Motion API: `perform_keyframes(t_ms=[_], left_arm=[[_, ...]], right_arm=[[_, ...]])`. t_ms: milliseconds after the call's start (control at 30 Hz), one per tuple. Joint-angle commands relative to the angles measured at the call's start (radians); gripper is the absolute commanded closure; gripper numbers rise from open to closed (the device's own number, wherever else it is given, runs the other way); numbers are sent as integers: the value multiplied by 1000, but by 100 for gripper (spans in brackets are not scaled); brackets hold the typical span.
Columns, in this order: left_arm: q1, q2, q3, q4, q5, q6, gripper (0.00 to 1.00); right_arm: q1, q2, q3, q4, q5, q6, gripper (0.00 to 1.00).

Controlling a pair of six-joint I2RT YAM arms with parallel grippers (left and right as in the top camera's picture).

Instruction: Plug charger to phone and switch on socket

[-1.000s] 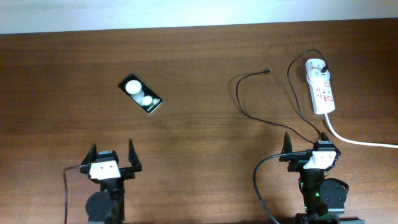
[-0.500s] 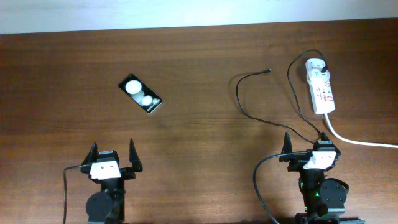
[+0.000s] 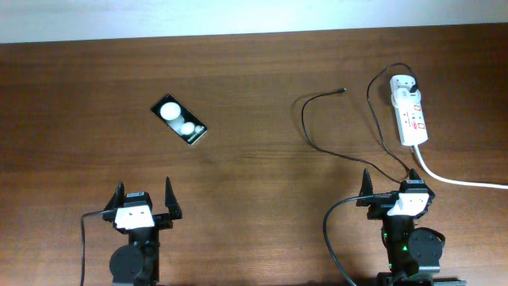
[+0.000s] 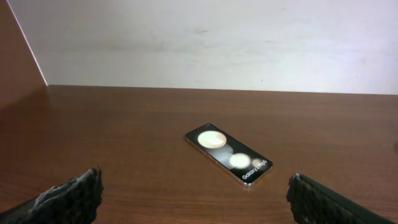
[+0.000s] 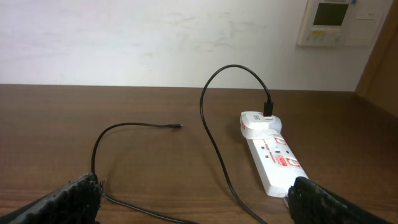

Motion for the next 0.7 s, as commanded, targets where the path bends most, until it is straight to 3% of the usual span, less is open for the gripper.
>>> perform_keyframes(t_ms=[0,667], left_arm=[[-4,-9,-7,2,3,12,1],[-1,-8,-5,31,-49,12,1]], right_arm=[[9,-7,-5,-5,9,0,1],[9,-7,-5,-5,9,0,1]])
